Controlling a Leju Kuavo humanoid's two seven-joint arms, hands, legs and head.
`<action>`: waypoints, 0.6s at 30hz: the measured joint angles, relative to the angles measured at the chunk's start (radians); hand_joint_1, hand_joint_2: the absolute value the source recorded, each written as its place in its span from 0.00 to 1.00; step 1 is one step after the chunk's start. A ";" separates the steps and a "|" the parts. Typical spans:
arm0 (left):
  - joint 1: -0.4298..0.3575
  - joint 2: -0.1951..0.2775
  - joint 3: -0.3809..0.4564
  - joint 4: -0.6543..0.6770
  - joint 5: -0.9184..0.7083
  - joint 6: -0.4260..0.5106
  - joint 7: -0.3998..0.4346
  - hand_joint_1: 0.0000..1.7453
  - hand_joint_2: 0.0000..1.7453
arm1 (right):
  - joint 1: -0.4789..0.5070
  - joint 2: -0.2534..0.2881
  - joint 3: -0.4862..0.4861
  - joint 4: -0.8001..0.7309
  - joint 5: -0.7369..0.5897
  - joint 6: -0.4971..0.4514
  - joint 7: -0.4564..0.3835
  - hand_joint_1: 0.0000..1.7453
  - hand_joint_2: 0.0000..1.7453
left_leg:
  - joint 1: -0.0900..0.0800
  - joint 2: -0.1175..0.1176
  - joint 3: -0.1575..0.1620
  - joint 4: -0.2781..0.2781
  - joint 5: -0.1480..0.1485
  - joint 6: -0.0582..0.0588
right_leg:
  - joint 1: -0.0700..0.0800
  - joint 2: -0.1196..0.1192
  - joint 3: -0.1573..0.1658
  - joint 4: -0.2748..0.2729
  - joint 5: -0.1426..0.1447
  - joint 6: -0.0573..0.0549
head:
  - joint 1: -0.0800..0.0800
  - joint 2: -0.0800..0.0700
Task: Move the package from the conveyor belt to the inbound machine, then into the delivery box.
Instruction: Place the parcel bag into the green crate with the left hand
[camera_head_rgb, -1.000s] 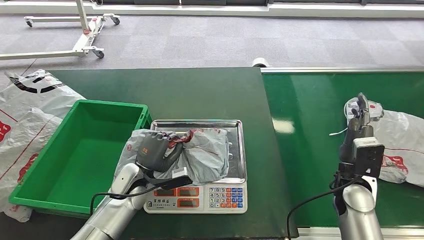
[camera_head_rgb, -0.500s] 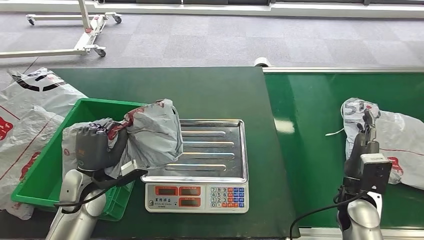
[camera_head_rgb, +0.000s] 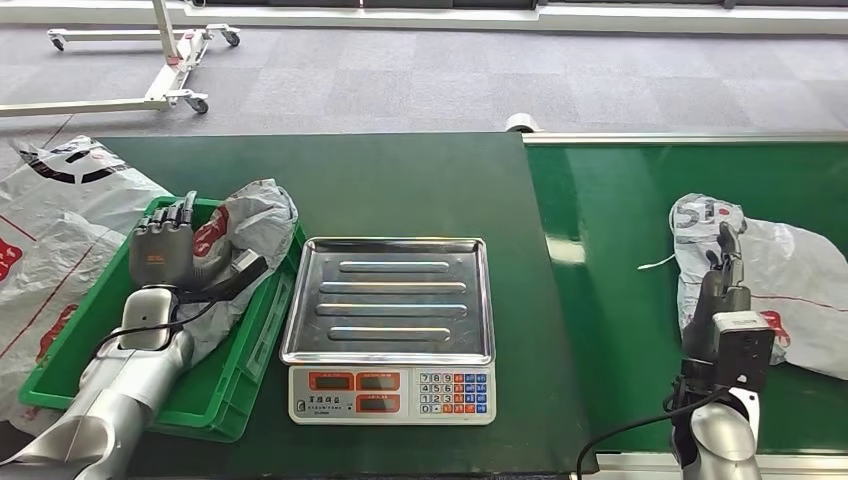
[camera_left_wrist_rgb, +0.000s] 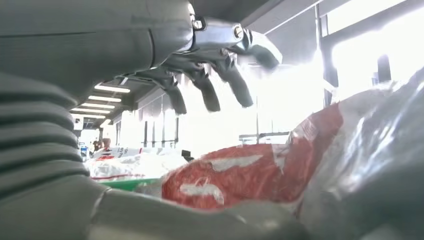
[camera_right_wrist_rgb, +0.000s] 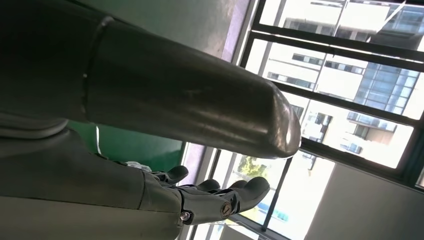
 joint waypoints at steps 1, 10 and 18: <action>-0.003 0.001 0.000 0.011 0.000 0.002 0.001 0.00 0.00 | 0.000 0.000 0.000 0.000 -0.001 0.000 0.000 0.00 0.00 | 0.000 0.000 0.000 0.000 0.000 0.000 | 0.000 0.000 0.000 0.000 0.000 0.000 | 0.000 0.000; 0.004 -0.003 0.022 0.014 0.066 0.055 -0.081 0.00 0.00 | 0.000 0.000 0.000 0.000 -0.003 -0.002 0.006 0.00 0.00 | 0.000 0.000 -0.001 0.000 0.000 0.000 | 0.000 0.000 -0.002 0.000 0.000 0.000 | 0.000 0.000; 0.319 -0.134 0.073 -0.658 0.982 -0.260 -0.591 0.00 0.00 | 0.043 0.001 -0.022 -0.005 -0.023 -0.016 -0.009 0.00 0.00 | -0.002 0.004 -0.001 0.001 -0.005 0.004 | -0.003 0.004 -0.003 -0.001 -0.002 0.003 | 0.000 0.000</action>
